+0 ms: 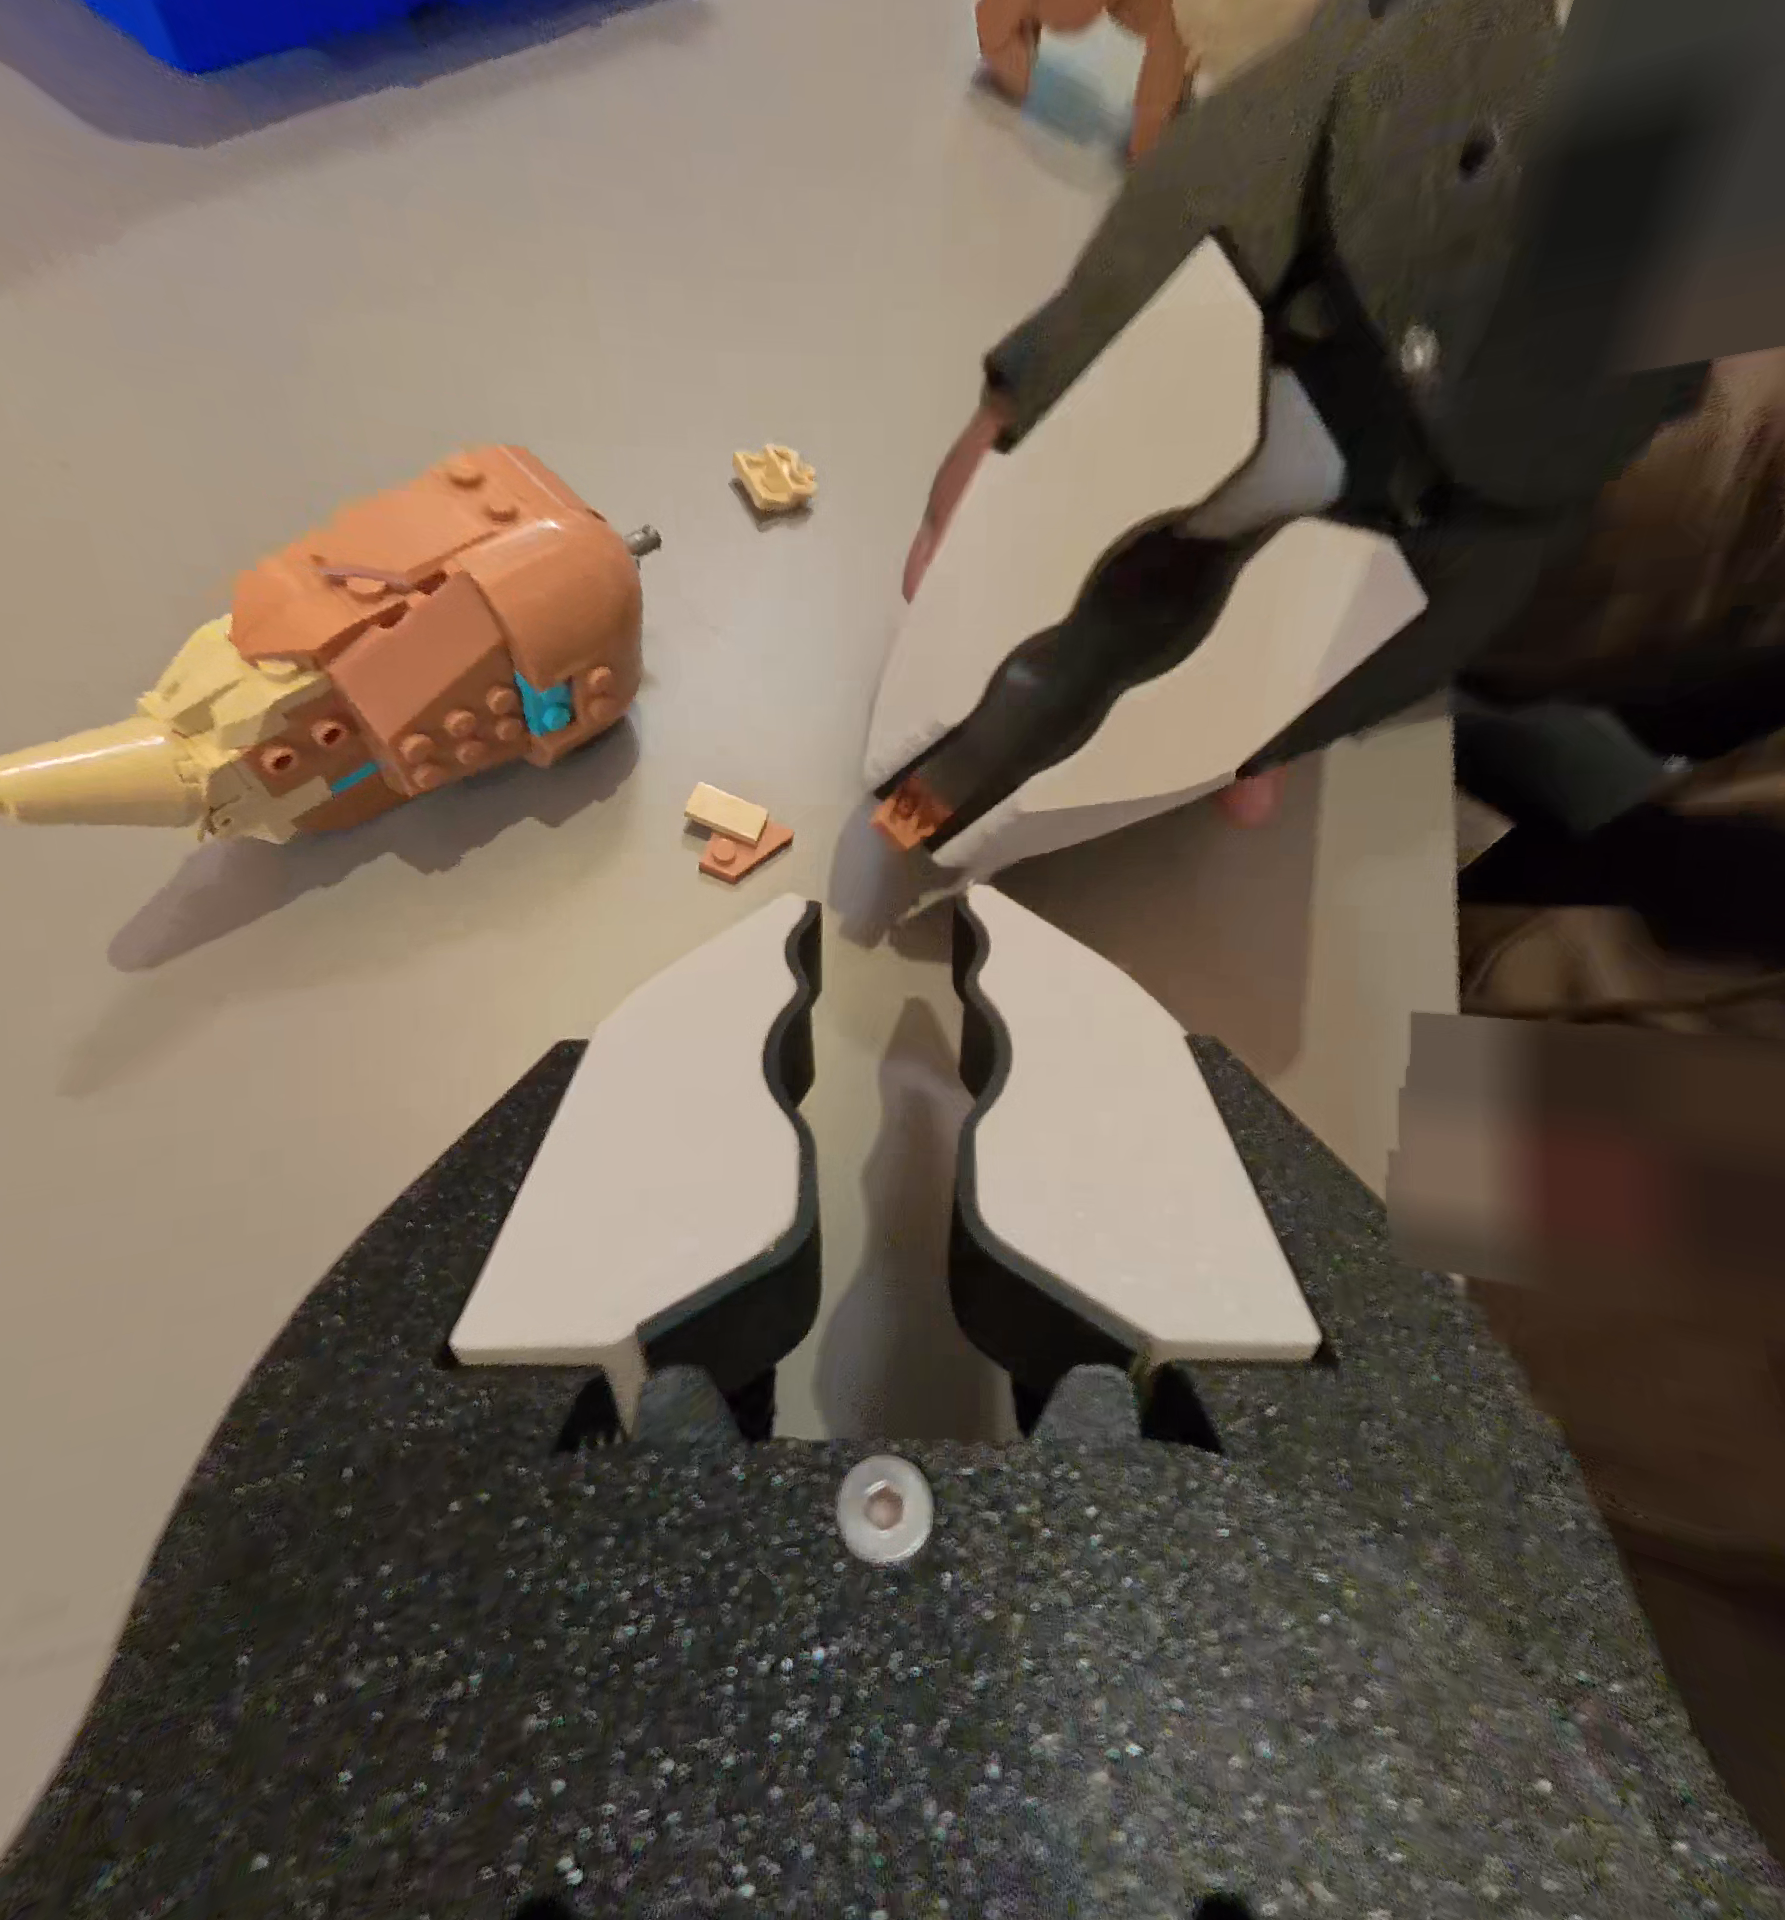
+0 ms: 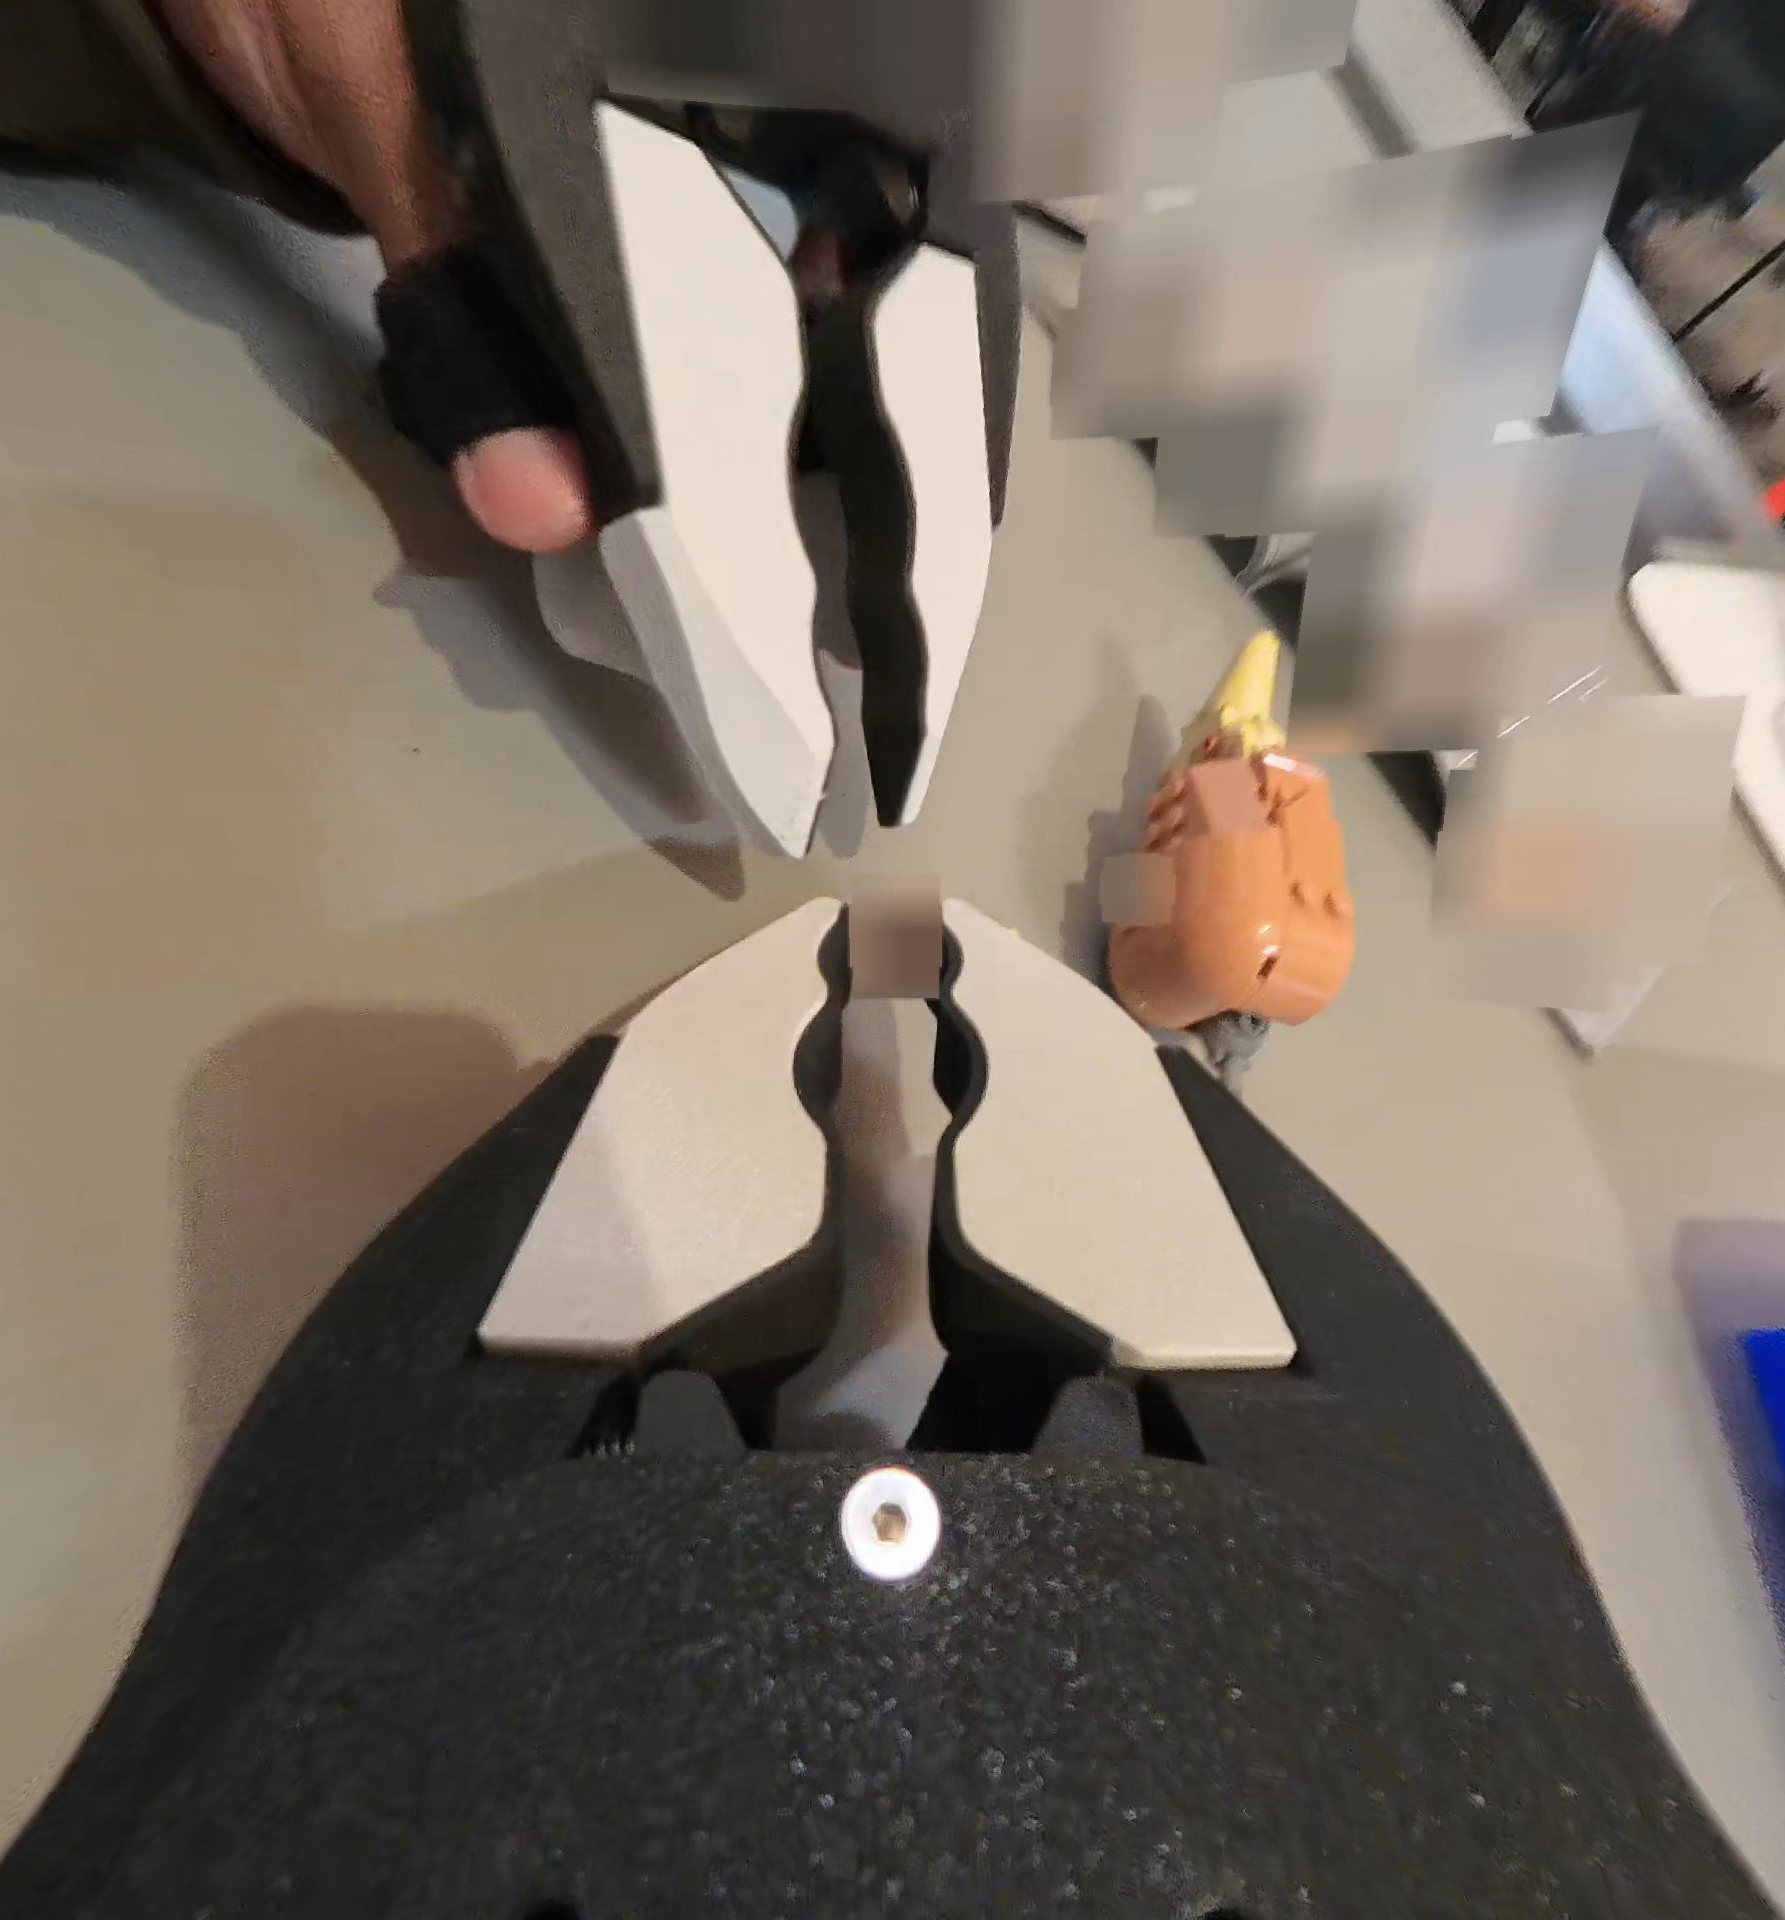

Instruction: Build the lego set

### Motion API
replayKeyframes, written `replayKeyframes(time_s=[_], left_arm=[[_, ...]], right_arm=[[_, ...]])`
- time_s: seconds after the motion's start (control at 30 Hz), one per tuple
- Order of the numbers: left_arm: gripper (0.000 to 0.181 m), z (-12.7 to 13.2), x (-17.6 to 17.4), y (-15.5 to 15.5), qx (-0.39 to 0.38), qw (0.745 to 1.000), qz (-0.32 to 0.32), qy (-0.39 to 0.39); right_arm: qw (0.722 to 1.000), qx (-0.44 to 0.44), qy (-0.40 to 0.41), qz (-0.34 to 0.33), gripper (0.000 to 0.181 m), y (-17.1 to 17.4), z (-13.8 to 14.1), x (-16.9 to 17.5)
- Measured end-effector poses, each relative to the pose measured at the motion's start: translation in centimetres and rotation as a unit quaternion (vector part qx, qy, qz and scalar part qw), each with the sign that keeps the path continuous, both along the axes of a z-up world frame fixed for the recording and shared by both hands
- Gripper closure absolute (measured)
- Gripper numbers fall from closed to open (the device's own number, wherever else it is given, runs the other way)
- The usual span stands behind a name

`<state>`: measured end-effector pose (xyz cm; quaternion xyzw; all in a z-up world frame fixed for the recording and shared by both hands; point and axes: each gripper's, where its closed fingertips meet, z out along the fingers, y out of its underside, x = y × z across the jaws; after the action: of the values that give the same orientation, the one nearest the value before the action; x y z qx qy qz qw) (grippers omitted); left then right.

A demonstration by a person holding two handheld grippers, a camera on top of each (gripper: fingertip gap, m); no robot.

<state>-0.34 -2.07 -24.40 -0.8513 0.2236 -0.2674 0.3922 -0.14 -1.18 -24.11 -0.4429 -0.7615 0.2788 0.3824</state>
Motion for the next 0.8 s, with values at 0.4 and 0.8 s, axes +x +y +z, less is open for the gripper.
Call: replayKeyframes(time_s=[0.4, 0.8], left_arm=[[0.162, 2.3, 0.4, 0.4, -0.016, 0.988, 0.017, -0.149], [0.179, 2.3, 0.7, 0.1, -0.015, 0.989, 0.004, -0.150]], right_arm=[[0.991, 0.100, 0.078, 0.032, 0.169, -0.7, 2.0, -0.8], [0.992, 0.089, 0.082, 0.036, 0.167, -0.9, 2.0, -0.7]])
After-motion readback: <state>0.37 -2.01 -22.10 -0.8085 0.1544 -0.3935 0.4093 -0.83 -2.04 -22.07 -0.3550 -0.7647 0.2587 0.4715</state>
